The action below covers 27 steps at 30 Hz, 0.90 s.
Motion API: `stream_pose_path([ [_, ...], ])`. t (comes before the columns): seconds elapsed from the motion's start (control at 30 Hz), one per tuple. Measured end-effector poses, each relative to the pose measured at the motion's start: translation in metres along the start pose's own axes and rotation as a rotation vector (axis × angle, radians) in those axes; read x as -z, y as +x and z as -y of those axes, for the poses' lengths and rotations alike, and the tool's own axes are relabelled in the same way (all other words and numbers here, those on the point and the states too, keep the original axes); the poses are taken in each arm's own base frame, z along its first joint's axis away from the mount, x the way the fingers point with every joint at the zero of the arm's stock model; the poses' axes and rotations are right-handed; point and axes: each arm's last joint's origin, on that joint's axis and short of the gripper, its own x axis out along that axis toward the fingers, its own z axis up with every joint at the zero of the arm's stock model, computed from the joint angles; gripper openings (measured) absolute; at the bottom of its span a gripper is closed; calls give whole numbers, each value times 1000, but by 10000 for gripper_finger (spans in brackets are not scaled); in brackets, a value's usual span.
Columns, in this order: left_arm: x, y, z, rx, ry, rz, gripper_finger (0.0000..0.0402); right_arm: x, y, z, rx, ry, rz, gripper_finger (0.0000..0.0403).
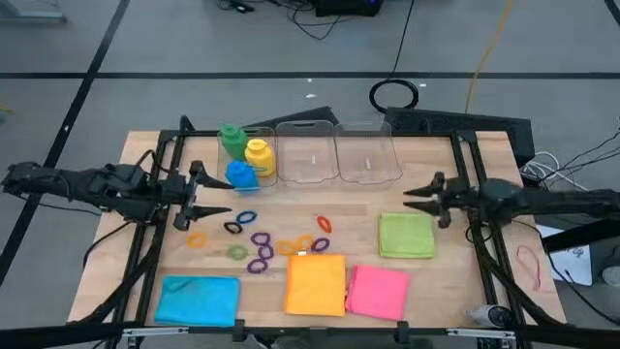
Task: Pick & Place Sports Items
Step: Fold the green cloth
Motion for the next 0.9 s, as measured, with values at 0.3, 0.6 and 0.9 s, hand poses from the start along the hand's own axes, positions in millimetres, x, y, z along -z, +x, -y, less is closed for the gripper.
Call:
stream_pose_path([
  [0.3,0,0,0,0,-1,1,296,-17,39,1,228,-45,-845,302],
  [0.6,0,0,0,0,-1,1,296,16,87,28,67,22,-1140,278],
  [0.9,0,0,0,-1,-1,1,296,29,108,50,100,18,-1141,241],
])
